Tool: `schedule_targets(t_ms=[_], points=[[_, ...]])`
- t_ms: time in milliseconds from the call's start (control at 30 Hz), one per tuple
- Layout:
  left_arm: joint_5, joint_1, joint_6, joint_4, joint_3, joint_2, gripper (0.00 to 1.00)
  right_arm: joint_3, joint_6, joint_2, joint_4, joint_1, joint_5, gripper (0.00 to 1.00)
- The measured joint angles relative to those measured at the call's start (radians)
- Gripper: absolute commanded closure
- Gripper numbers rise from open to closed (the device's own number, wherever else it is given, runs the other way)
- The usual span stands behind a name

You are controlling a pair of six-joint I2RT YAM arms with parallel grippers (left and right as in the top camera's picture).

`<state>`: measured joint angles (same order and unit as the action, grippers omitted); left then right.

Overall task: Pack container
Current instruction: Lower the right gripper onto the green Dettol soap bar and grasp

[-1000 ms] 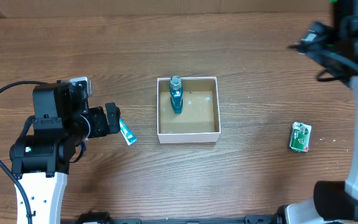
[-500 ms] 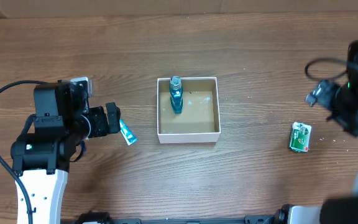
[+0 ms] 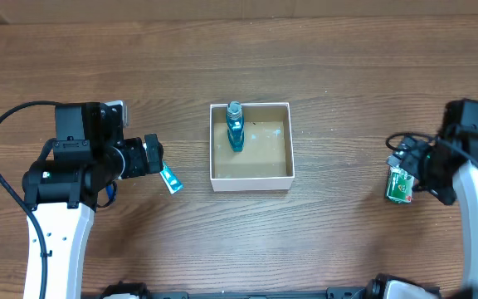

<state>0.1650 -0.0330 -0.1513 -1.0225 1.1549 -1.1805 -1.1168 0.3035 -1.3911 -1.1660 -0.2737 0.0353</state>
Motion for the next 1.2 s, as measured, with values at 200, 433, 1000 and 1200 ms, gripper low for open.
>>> schedule_targets(t_ms=[200,433,1000,1200], points=[[0.000,0.000,0.000,0.000,0.000,-0.002,0.00,0.000,-0.073,-0.199,0.111,-0.002,-0.033,0.00],[0.000,0.000,0.000,0.000,0.000,-0.003,0.00,0.001,-0.105,-0.316,0.177,-0.011,-0.001,0.00],[0.000,0.000,0.000,0.001,0.000,-0.003,0.00,0.001,-0.188,-0.464,0.209,-0.084,-0.030,0.00],[0.000,0.000,0.000,0.001,0.000,-0.003,0.00,0.000,-0.196,-0.476,0.204,-0.083,-0.021,0.14]])
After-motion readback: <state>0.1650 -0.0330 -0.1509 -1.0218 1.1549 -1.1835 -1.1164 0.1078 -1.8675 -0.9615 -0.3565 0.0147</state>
